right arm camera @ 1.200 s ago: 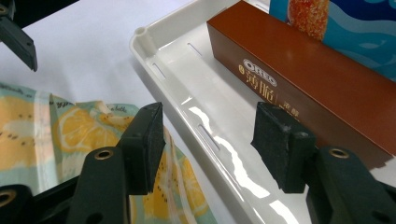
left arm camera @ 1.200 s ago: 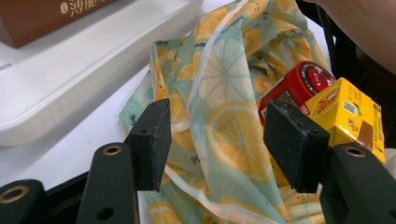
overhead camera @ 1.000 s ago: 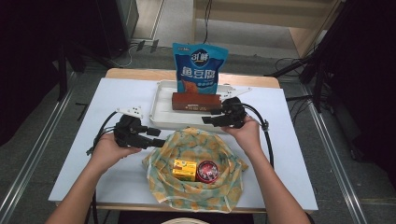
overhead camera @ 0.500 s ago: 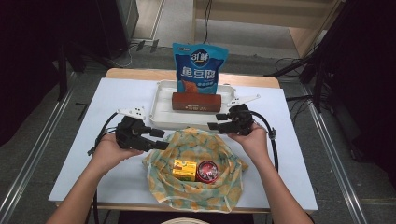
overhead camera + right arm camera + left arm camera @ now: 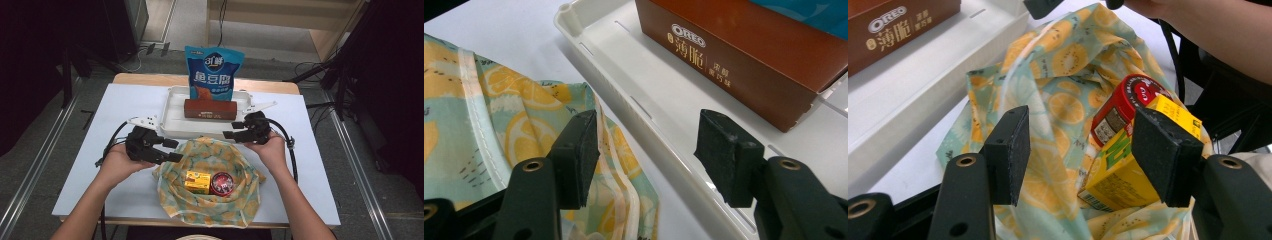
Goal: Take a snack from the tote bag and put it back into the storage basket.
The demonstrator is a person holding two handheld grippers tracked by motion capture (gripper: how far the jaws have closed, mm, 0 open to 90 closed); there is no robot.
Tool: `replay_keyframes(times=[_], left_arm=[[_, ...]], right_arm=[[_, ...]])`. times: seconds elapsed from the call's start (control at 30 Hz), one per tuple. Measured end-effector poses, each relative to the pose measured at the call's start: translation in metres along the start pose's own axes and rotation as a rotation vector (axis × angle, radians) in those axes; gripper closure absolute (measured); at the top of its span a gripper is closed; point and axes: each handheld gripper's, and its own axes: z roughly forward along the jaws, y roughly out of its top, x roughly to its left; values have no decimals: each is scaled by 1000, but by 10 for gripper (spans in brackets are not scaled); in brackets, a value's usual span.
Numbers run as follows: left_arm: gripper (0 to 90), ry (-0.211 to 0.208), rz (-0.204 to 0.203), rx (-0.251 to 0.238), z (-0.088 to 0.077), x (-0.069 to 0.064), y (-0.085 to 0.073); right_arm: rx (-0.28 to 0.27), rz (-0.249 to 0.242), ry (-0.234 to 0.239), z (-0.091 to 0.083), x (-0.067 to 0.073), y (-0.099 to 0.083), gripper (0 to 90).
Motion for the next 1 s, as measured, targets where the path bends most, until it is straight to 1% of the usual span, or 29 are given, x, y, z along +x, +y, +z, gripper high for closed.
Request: replay_keyframes(times=[0.3,0.4,0.5,0.63,0.7,0.77,0.83,1.0], left_arm=[[412,-7,20,15,4,-10,1],[412,-12,26,19,6,-11,2],[412,-13,24,21,8,-12,3],[412,-26,39,30,11,-17,4],[412,-29,47,32,13,-19,4],[412,-40,51,33,15,-22,4],[412,-45,59,42,17,-24,3],[411,-56,67,54,22,-30,3]], right_arm=[[1,8,2,2,-1,1,434],[4,7,2,2,-2,1,434],[2,7,2,0,-3,0,434],[4,3,-5,-1,-3,1,434],[-2,7,-4,-1,-4,1,434],[-1,11,-7,-2,-4,1,434],[1,7,-10,-2,-4,1,434],[8,9,-8,0,-4,0,433]])
